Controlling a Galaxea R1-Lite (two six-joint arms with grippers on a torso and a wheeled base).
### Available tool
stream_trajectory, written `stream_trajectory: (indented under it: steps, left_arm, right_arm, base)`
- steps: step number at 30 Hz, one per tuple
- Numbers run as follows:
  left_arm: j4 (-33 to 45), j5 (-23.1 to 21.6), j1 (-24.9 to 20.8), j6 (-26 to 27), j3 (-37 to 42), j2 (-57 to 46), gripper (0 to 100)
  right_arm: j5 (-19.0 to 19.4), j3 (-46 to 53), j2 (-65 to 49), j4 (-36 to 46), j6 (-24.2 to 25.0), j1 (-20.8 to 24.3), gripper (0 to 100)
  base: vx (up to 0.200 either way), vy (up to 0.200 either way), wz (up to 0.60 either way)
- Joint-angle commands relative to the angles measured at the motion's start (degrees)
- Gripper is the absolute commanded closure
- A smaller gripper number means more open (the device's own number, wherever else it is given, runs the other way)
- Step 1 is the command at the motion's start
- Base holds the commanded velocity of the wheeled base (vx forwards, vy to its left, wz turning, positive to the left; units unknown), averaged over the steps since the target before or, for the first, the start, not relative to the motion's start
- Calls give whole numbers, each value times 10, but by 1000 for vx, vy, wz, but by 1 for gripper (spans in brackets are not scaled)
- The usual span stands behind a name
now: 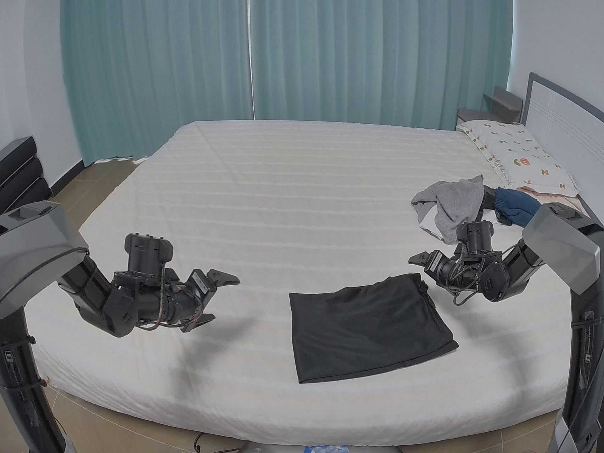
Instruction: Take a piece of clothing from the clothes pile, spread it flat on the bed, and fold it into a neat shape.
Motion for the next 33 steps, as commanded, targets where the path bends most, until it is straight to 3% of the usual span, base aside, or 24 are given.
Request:
stream_trajectory:
  steps: [1,7,17,20,33]
  left_arm:
    - [82,13,-36,0,-113,48,0]
    - [127,48,-45,1,-228,118,0]
    - [126,63,-83,13,-307,193,0]
    - [127,93,-107,39,-341,226,0]
    - [174,114,-125,41,-446,281,0]
  right_arm:
    - [29,-6,16,-8,-29,4,0]
    - [39,-24,30,-13,-37,5,0]
    - [45,-42,43,-13,-36,7,0]
    - [44,-43,42,-14,-36,12,0]
    - [44,-38,38,-14,-35,12,0]
  base:
    - [0,0,0]
    - [0,0,0]
    - [0,0,0]
    - [0,0,0]
    - [0,0,0]
